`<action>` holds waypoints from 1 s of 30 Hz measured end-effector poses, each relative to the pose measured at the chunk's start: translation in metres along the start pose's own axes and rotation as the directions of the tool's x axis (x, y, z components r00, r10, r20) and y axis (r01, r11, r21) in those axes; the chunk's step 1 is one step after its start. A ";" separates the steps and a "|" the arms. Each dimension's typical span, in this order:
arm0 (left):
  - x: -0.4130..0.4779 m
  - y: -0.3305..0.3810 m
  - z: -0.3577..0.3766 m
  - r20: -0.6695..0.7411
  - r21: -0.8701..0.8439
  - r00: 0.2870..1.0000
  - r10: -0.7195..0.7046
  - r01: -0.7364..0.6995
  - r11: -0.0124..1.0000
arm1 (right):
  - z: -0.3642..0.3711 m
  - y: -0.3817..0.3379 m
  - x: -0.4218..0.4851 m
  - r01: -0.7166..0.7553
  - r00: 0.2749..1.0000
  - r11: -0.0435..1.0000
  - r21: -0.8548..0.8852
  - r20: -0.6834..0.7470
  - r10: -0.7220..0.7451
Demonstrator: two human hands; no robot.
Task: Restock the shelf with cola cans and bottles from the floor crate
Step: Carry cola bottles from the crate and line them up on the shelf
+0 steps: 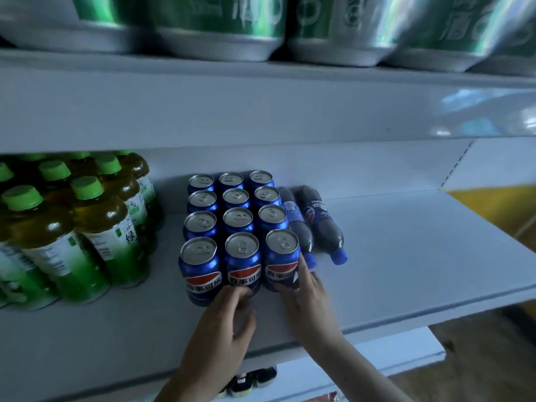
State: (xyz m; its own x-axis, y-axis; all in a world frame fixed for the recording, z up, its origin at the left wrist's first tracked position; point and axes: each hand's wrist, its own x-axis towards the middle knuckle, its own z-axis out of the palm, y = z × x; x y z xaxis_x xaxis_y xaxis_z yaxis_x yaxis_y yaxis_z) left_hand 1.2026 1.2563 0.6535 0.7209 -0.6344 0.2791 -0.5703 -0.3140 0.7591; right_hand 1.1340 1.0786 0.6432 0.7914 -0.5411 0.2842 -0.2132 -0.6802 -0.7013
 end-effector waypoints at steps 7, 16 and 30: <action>-0.003 -0.001 -0.001 0.055 -0.056 0.998 0.034 -0.031 0.998 | -0.008 -0.008 -0.023 -0.020 0.987 1.000 0.001 -0.157 0.020; -0.031 0.059 0.041 0.164 -0.300 0.984 0.071 -0.019 0.954 | -0.069 0.012 -0.160 -0.056 0.943 0.970 0.235 -0.306 0.129; -0.147 0.210 0.272 0.832 -0.409 0.528 -0.169 0.790 0.457 | -0.271 0.131 -0.443 -0.302 0.232 0.236 0.924 -0.169 0.958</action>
State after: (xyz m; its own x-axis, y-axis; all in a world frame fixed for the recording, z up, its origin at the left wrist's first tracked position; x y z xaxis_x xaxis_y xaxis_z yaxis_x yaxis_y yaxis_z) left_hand 0.8699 1.0920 0.6118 0.1497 -0.8697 -0.4703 0.4694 -0.3561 0.8080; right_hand 0.6009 1.0955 0.6028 -0.1172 -0.8606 -0.4956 0.2400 0.4597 -0.8550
